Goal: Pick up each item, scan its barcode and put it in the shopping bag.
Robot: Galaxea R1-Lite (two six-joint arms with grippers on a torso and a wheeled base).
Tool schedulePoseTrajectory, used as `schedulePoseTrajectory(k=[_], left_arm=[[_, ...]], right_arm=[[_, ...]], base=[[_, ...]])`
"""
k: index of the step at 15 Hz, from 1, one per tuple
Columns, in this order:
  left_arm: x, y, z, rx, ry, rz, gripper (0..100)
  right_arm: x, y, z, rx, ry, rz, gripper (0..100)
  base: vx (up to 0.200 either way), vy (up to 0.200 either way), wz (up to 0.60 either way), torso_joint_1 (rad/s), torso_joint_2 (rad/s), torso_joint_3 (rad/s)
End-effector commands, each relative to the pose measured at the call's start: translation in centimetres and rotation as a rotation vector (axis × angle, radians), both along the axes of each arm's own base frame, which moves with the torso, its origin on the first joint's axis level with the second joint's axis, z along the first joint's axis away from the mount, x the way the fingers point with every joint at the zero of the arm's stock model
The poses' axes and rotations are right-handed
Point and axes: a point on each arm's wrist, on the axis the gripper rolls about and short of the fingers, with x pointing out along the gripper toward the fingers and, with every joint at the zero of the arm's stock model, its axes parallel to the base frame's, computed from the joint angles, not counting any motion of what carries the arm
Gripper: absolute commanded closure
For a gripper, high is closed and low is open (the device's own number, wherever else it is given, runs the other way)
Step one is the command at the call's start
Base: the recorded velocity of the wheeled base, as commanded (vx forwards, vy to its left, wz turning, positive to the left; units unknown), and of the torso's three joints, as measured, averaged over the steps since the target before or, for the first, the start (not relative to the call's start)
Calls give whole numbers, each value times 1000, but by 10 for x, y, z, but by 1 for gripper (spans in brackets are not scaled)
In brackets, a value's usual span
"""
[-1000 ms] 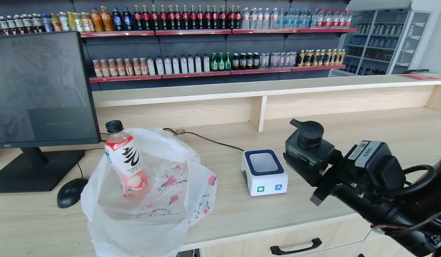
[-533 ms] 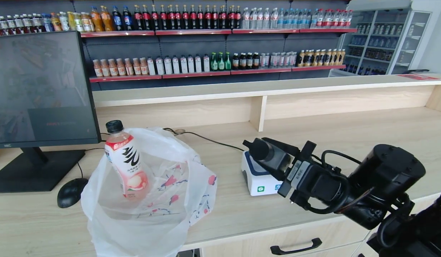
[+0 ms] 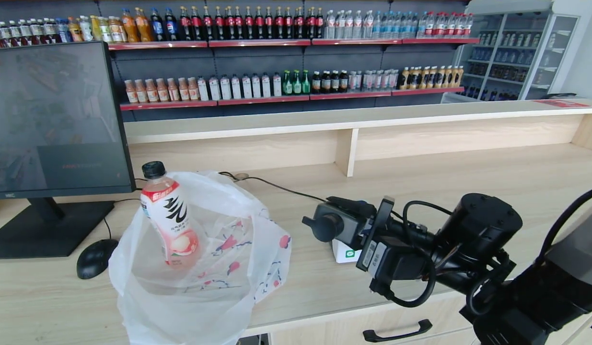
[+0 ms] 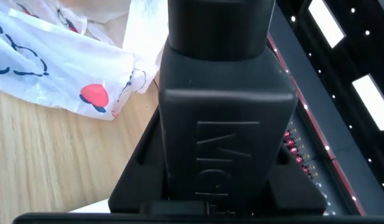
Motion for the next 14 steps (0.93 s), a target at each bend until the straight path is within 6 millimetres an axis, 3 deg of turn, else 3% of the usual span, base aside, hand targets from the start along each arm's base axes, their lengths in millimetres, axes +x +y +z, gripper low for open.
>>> schedulePoseTrajectory(k=[1, 5, 14], left_arm=[[0, 0, 0, -1, -1, 0, 0], [0, 0, 0, -1, -1, 0, 0], [0, 0, 0, -1, -1, 0, 0]], right_arm=[[4, 2, -6, -11, 9, 8, 100], [22, -7, -9, -28, -25, 17, 100], [36, -15, -19, -70, -67, 8, 100]], base=[[0, 0, 0, 0, 0, 0], [0, 0, 0, 0, 0, 0], [0, 0, 0, 0, 0, 0]])
